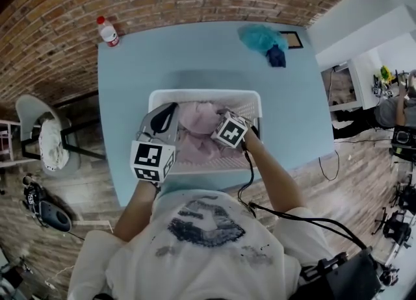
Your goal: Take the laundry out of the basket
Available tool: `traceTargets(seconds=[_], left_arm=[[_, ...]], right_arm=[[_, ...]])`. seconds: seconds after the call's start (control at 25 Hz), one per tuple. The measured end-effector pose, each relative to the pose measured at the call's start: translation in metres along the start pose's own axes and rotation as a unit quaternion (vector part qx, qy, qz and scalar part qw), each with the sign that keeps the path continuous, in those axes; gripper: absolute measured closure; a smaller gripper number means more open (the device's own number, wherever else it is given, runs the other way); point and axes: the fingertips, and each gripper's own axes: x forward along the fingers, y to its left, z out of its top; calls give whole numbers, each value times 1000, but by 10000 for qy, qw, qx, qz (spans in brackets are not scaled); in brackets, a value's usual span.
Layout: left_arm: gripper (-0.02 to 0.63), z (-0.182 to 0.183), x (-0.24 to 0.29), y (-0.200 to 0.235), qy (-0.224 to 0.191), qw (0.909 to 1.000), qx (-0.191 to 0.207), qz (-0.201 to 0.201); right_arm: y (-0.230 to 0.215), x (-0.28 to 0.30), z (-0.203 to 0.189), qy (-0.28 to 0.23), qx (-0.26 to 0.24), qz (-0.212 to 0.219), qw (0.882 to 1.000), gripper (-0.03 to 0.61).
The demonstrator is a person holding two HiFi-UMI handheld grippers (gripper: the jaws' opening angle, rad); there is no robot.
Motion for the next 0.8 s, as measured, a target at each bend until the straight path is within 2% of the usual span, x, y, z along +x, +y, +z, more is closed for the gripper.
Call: traceTargets(seconds=[0.24,0.44,0.64,0.8], left_arm=[[623,1,-6,-1,-33,10000,-7,-7],[623,-1,-10,0,-39,10000,-18,1],[623,-2,-15,3,-30,10000,-29,19],[623,-3,-19,5,-38,10000,-57,62]], right_arm=[[-2,7,1,161,248,84,9995,316],[-1,8,3,215,43,99,9997,314],[7,13,16,150,39,118,9998,313],[11,20,20,361,-60,197,9991,313]])
